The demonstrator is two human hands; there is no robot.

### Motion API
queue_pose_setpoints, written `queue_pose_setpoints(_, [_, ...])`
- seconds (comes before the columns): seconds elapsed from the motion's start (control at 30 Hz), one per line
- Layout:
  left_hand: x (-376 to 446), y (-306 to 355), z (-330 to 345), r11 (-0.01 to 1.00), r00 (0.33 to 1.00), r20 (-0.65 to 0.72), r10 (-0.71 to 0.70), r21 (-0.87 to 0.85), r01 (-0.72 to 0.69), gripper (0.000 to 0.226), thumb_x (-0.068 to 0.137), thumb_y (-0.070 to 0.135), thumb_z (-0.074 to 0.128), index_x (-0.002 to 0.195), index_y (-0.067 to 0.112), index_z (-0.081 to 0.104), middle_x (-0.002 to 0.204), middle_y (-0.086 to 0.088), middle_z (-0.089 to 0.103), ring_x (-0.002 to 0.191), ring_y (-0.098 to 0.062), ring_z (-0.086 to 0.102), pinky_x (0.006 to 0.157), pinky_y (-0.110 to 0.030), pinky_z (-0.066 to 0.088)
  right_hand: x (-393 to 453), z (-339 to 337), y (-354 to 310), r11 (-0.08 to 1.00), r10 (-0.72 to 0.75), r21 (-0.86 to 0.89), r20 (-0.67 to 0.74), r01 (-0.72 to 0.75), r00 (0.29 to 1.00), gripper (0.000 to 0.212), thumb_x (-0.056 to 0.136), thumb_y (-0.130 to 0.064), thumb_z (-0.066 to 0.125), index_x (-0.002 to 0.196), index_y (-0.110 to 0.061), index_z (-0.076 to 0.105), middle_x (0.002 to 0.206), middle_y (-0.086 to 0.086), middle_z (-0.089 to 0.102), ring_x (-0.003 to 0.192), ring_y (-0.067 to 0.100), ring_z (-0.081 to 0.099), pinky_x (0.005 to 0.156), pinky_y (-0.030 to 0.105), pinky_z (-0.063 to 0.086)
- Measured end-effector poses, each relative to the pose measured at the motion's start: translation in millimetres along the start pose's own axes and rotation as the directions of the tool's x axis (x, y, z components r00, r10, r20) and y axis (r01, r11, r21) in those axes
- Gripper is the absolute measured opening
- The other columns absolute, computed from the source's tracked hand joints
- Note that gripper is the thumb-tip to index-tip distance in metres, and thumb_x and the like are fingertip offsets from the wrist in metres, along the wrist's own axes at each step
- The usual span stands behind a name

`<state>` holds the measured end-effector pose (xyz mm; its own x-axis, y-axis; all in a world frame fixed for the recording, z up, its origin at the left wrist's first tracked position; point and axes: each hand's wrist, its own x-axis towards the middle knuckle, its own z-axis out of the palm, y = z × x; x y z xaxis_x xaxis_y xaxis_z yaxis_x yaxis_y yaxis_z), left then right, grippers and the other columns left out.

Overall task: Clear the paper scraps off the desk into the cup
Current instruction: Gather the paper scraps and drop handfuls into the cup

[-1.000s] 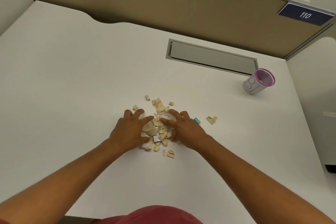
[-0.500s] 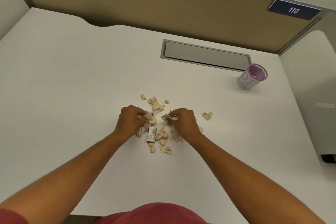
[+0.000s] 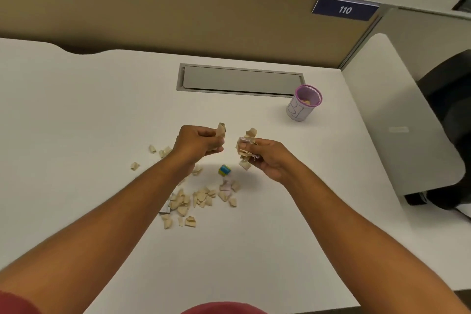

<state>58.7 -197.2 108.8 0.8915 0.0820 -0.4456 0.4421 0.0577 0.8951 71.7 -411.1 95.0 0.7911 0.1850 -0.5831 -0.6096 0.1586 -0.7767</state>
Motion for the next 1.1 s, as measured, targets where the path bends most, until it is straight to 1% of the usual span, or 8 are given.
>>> queue_pose_setpoints(0.27, [32.7,45.3,116.2,0.999,0.996,0.08,0.032,0.004,-0.032,0.029,0.083,-0.001,0.083,0.111,-0.003,0.077,0.106,-0.015,0.079,0.084,-0.021,0.078,0.084,-0.029,0.065,11.2,-112.4,-99.7,0.99,-0.135,0.027,-0.128,0.14,0.982,0.021,0.082,-0.002,0.08,0.102,-0.007,0.076,0.095,0.003,0.079,0.082,0.014,0.077,0.072,0.026,0.063])
queue_pose_setpoints(0.37, [46.8,57.7,152.7,0.999,0.995,0.095,0.041,0.003,-0.042,0.027,0.083,-0.002,0.082,0.109,-0.004,0.077,0.105,-0.017,0.079,0.079,-0.02,0.077,0.078,-0.024,0.064,27.3,-145.1,-136.8,0.975,-0.215,-0.112,-0.226,0.194,0.95,0.023,0.073,-0.002,0.089,0.092,-0.008,0.078,0.094,0.004,0.08,0.085,0.019,0.076,0.066,0.026,0.062])
queue_pose_setpoints(0.43, [56.7,64.1,173.4,0.999,0.995,0.095,0.042,0.013,-0.043,0.028,0.083,-0.002,0.082,0.11,-0.004,0.077,0.105,-0.016,0.079,0.079,-0.02,0.077,0.076,-0.023,0.064,45.2,-161.2,-156.3,0.925,-0.294,-0.324,-0.289,0.196,0.911,0.03,0.069,-0.008,0.093,0.096,-0.006,0.08,0.105,0.008,0.077,0.091,0.022,0.076,0.07,0.03,0.064])
queue_pose_setpoints(0.5, [66.6,68.9,190.6,0.998,0.995,0.086,0.041,0.036,-0.045,0.029,0.084,0.0,0.082,0.112,-0.002,0.077,0.105,-0.015,0.079,0.083,-0.021,0.078,0.08,-0.026,0.065,67.2,-172.5,-169.9,0.783,-0.401,-0.605,-0.315,0.143,0.861,0.039,0.069,-0.017,0.094,0.104,-0.008,0.081,0.109,0.008,0.076,0.097,0.023,0.074,0.082,0.037,0.064])
queue_pose_setpoints(0.6, [79.4,72.7,207.9,0.997,0.998,0.057,0.032,0.068,-0.035,0.028,0.085,0.002,0.081,0.113,-0.001,0.077,0.106,-0.014,0.079,0.086,-0.023,0.078,0.09,-0.034,0.064,94.2,-177.7,-182.2,0.491,-0.516,-0.866,-0.204,0.092,0.832,0.039,0.075,-0.024,0.091,0.109,-0.008,0.08,0.108,0.008,0.076,0.097,0.022,0.071,0.082,0.033,0.061])
queue_pose_setpoints(0.83, [95.7,72.2,215.7,0.992,0.999,-0.006,0.038,0.124,-0.037,0.026,0.085,0.002,0.081,0.111,0.001,0.079,0.1,-0.01,0.081,0.084,-0.021,0.08,0.074,-0.022,0.065,128.9,-178.4,-187.9,0.047,-0.463,-0.998,0.017,0.044,0.886,0.034,0.086,-0.023,0.08,0.118,-0.013,0.075,0.114,0.011,0.073,0.096,0.029,0.071,0.087,0.039,0.061])
queue_pose_setpoints(0.93, [97.3,72.4,215.9,0.988,0.998,-0.017,0.053,0.148,-0.05,0.025,0.085,0.001,0.081,0.11,0.001,0.079,0.099,-0.011,0.081,0.087,-0.025,0.079,0.071,-0.02,0.063,128.8,-180.6,-195.0,-0.053,-0.472,-0.996,0.084,0.066,0.878,0.031,0.083,-0.02,0.081,0.114,-0.02,0.078,0.116,0.01,0.071,0.094,0.031,0.07,0.081,0.04,0.061])
queue_pose_setpoints(1.1, [101.1,77.5,221.9,0.979,0.999,-0.026,0.045,0.201,-0.039,0.031,0.086,0.003,0.08,0.117,0.001,0.077,0.107,-0.011,0.079,0.091,-0.026,0.079,0.081,-0.027,0.065,124.1,-180.7,-208.5,-0.078,-0.435,-0.993,0.119,0.094,0.892,0.042,0.076,-0.022,0.088,0.116,-0.021,0.076,0.117,0.008,0.071,0.095,0.028,0.069,0.077,0.037,0.06])
